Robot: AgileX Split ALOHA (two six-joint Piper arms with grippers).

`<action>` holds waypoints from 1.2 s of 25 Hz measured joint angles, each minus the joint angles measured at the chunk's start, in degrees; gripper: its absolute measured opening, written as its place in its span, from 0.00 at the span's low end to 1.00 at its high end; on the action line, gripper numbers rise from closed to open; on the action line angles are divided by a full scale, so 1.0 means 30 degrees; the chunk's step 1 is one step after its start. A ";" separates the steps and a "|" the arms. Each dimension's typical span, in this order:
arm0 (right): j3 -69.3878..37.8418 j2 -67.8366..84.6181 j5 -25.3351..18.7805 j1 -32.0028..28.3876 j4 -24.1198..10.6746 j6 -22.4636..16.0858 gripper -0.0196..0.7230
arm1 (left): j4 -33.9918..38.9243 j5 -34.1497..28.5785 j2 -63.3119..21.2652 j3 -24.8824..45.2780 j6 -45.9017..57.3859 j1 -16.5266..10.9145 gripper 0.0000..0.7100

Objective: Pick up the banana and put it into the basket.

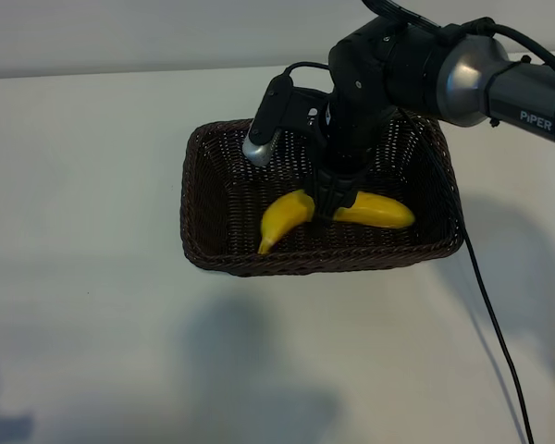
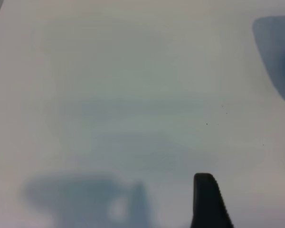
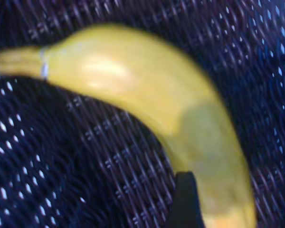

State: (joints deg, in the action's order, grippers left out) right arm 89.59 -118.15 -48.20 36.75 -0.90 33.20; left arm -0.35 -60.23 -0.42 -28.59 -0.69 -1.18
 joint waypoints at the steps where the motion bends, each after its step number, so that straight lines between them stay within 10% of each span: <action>1: 0.0000 0.0125 -0.0066 0.0000 0.0028 -0.0064 0.80 | 0.0000 0.0000 0.0000 0.0000 0.0000 0.0000 0.63; 18: 0.2027 0.1835 -0.1456 -0.2752 0.0301 -0.3059 0.80 | 0.0000 0.0000 0.0000 0.0000 0.0000 0.0000 0.63; 30: 0.2064 0.1835 -0.2836 -0.9665 0.3125 -0.9947 0.77 | 0.0000 0.0000 0.0000 0.0000 0.0000 0.0000 0.63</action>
State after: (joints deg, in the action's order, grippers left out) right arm 95.78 -112.65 -56.71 7.76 8.47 3.36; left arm -0.35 -60.23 -0.42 -28.59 -0.69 -1.18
